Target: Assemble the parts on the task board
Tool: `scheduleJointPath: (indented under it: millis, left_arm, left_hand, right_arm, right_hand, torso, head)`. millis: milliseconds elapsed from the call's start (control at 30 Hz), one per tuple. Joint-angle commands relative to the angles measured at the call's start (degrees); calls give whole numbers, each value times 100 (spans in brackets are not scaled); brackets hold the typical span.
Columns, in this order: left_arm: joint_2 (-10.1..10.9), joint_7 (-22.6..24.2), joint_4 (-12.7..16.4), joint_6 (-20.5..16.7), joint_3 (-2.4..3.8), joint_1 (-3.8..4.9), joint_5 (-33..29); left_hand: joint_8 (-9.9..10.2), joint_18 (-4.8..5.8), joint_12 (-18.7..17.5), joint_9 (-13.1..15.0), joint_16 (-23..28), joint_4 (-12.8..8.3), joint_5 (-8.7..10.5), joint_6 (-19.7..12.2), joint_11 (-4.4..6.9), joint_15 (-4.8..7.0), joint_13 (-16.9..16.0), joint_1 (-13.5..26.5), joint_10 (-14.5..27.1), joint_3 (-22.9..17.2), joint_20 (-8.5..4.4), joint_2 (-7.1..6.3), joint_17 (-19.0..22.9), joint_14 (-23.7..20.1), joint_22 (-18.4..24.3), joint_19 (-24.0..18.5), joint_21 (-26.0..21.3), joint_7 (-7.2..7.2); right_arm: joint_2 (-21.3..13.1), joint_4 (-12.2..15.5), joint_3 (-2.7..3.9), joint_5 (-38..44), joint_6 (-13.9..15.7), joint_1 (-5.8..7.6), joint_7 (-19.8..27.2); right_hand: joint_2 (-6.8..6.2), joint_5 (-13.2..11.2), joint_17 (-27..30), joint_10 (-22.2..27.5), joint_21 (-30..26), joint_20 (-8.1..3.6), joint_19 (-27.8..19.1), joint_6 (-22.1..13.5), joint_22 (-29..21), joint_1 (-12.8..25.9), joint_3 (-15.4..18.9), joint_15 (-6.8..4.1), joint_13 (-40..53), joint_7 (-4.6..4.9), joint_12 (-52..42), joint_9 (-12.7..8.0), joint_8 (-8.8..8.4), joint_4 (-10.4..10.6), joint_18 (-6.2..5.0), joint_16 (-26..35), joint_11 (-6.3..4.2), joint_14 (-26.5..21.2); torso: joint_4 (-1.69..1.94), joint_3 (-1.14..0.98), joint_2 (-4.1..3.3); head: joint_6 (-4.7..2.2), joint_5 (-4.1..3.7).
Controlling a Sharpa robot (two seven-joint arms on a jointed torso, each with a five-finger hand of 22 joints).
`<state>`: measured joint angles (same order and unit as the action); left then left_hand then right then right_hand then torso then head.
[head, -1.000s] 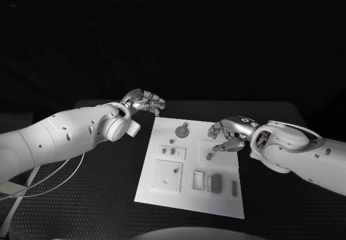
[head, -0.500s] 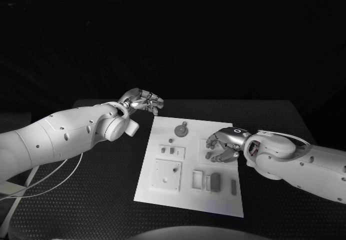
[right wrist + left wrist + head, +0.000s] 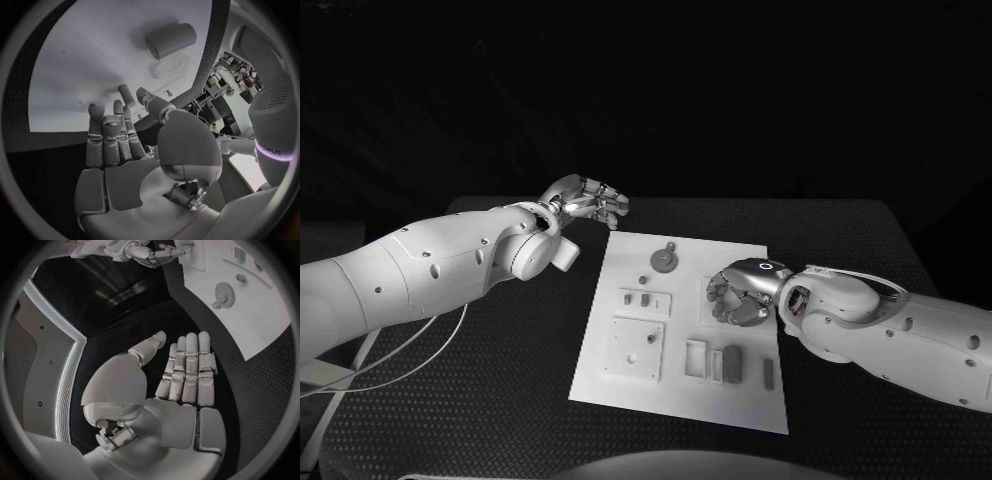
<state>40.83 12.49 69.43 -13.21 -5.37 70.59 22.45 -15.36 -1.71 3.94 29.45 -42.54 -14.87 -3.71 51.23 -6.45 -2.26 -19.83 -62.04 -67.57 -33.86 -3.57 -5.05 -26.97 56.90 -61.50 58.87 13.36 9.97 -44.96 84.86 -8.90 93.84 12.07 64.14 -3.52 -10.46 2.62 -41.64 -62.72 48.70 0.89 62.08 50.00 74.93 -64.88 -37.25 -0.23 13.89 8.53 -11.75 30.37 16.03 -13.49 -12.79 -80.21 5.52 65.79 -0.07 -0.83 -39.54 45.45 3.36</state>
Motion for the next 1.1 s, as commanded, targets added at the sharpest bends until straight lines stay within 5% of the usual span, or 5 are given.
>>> scheduleJointPath:
  millis: [33, 300, 667, 833, 1100]
  left_arm:
    - [-2, 56, 7, 69, 4, 7, -32]
    - [0, 51, 5, 73, 4, 7, -32]
    - [-1, 44, 3, 82, 4, 7, -32]
    - [0, 45, 3, 80, 4, 7, -32]
    - [-3, 53, 1, 76, 4, 7, -32]
  left_hand:
    - [-18, -114, 20, -9, 25, 6, -21, -21, -15, -11, 8, -7, 34, 31, 27, 20, -11, 26, -5, 26, -33, -9]
    - [-20, -113, 20, -11, 29, 14, -20, -23, -16, -12, 8, 2, 34, 35, 28, 22, -17, 27, -7, 28, -34, -8]
    - [-20, -113, 20, -13, 33, 18, -20, -28, -16, -12, 8, 6, 36, 38, 27, 21, -23, 28, -8, 28, -37, -7]
    - [-20, -113, 20, -14, 35, 19, -20, -29, -16, -12, 8, 6, 36, 38, 27, 21, -26, 28, -8, 28, -38, -7]
    - [-20, -114, 20, -16, 38, 20, -21, -30, -15, -11, 9, 5, 36, 38, 27, 22, -29, 28, -8, 28, -39, -7]
  right_arm:
    - [7, -15, 0, 187, 67, -9, 6]
    - [38, -2, 0, 292, 79, -34, -38]
    - [126, -49, 0, 378, 94, -80, -88]
    - [142, -54, 0, 456, 122, -94, -167]
    - [107, 2, 1, 542, 267, -96, -200]
  right_hand:
    - [133, 22, 18, -162, 30, -32, -2, 124, 93, -29, 0, -27, -1, 26, -39, 8, 53, -91, -221, 10, 33, 29]
    - [616, 23, 39, -485, 43, -41, 21, 461, 95, -155, -53, -154, 50, -51, -191, 32, 206, -310, -221, 33, -98, 86]
    - [619, 22, 42, -499, 45, -43, 17, 529, 97, -181, -46, -167, 55, -76, -194, 31, 229, -314, -221, 43, -110, 94]
    - [722, 23, 40, -531, 49, -46, 31, 578, 94, -196, -66, -178, 65, -92, -208, 28, 242, -312, -221, 41, -122, 112]
    - [689, 23, 47, -716, 62, -66, 140, 779, 80, -268, -549, -251, 120, -159, -289, 29, 298, -275, -221, 53, -197, 219]
  torso:
    - [-6, 4, 3]
    - [-4, -1, 2]
    - [-7, 0, 3]
    - [-6, 3, 3]
    - [-7, 5, 4]
  head:
    - [11, 4]
    - [26, 5]
    - [38, 1]
    - [47, -6]
    - [50, -19]
